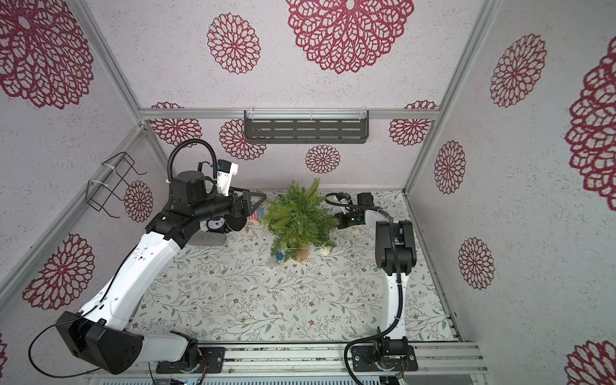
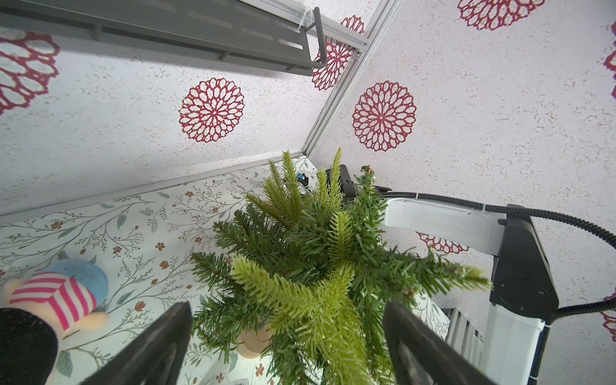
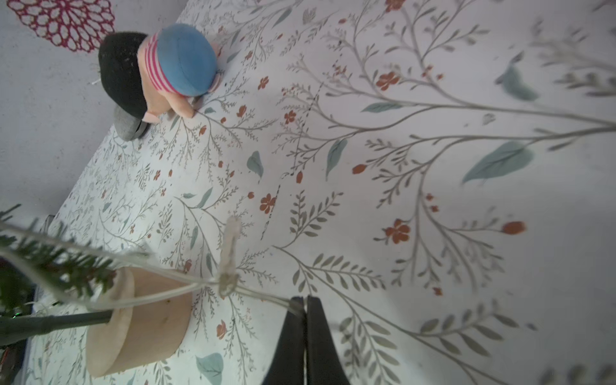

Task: Remove string lights from the small christmas tree
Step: Remove the light string from the Christmas tree.

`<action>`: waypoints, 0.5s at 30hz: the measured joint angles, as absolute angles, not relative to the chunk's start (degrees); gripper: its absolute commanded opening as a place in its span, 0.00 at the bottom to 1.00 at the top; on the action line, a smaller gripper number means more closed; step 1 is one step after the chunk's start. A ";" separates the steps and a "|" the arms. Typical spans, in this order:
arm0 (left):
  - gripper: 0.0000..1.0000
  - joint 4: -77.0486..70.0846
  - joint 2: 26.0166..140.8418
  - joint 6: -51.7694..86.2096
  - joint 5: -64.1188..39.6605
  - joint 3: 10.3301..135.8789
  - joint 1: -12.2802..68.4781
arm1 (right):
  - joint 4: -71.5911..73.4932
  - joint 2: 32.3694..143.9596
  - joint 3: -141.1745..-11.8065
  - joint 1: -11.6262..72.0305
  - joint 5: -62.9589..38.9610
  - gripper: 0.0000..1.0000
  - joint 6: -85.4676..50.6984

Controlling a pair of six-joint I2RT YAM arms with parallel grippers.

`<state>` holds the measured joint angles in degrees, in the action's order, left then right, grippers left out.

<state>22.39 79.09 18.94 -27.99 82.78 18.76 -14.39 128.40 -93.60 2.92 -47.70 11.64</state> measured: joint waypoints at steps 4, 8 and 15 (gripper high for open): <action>0.94 22.33 79.09 18.94 -27.97 82.78 18.94 | -12.34 124.38 -93.01 1.15 -46.19 0.00 10.13; 0.94 22.20 79.09 18.94 -27.97 82.78 19.09 | -9.61 119.87 -92.99 0.03 -44.34 0.00 8.32; 0.94 21.69 79.09 19.20 -27.99 82.70 19.44 | -5.26 116.36 -93.14 -0.01 -41.50 0.00 5.32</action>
<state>21.69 79.09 19.20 -27.99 82.70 19.44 -5.26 116.36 -93.14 -0.01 -41.50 5.32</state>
